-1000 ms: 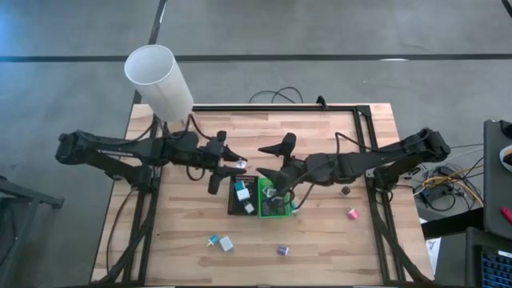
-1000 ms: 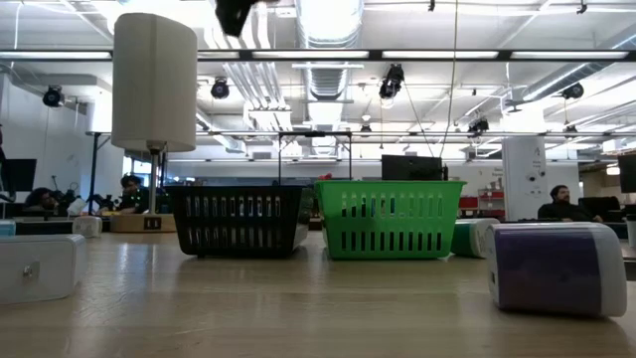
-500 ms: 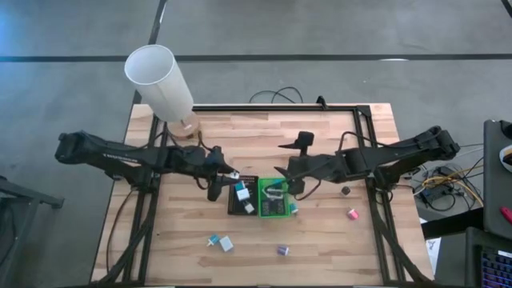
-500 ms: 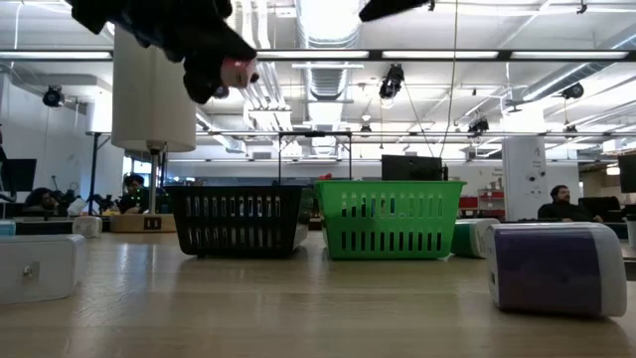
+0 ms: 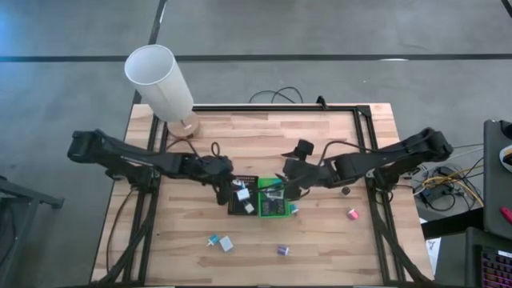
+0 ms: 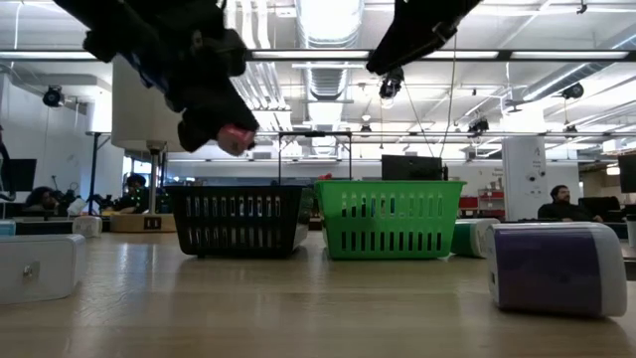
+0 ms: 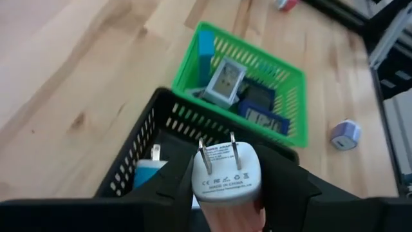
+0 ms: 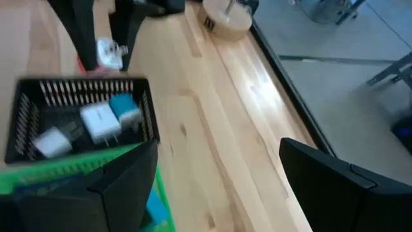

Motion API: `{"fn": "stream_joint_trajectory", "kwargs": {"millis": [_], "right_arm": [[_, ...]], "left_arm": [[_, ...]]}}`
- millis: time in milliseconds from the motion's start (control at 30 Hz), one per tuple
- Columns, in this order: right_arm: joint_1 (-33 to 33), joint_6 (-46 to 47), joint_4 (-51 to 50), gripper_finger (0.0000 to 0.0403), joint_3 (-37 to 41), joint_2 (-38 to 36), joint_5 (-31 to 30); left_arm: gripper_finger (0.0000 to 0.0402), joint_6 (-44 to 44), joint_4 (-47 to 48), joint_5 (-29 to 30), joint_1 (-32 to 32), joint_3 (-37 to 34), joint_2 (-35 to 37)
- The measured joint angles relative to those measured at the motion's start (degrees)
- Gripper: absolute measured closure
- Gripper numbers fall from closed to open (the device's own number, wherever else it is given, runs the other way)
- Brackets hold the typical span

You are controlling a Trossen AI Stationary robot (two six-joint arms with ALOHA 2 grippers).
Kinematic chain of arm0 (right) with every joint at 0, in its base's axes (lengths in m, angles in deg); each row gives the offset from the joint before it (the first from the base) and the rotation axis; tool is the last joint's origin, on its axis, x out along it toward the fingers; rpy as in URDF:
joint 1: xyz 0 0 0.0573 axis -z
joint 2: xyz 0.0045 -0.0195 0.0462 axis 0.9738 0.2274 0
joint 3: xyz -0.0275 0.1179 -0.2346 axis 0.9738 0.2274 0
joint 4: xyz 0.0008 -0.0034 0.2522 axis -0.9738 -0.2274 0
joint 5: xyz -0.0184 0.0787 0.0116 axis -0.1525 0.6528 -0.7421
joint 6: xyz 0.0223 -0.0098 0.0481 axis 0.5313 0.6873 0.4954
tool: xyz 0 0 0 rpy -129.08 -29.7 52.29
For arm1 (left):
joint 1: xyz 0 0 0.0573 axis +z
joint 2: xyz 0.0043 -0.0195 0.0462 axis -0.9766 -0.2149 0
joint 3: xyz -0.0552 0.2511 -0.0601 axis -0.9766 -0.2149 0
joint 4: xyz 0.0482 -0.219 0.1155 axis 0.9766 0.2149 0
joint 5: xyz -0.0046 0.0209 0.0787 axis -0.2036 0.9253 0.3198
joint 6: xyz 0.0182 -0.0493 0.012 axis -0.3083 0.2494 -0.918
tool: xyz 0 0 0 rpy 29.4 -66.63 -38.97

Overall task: Pick & Place Office items
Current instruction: Put the red white charger adapter into the black bin

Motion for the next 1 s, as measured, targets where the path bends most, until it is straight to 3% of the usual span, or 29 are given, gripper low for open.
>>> {"fn": "stream_joint_trajectory", "kwargs": {"millis": [500,833,1000], "right_arm": [[0.0,1.9,-1.8,0.0099,0.5,-0.6,-0.6],[0.0,1.6,-1.6,0.0119,0.4,-0.6,-0.7],[0.0,1.6,-1.6,0.0127,0.6,-0.6,-0.7]], "left_arm": [[0.026,3.8,-9.2,-2.9,-0.2,1.1,-14.1],[0.026,3.9,-9.6,-6.0,-0.2,1.1,-14.7],[0.0208,5.1,-9.4,-8.7,-0.3,1.1,-14.7]]}}
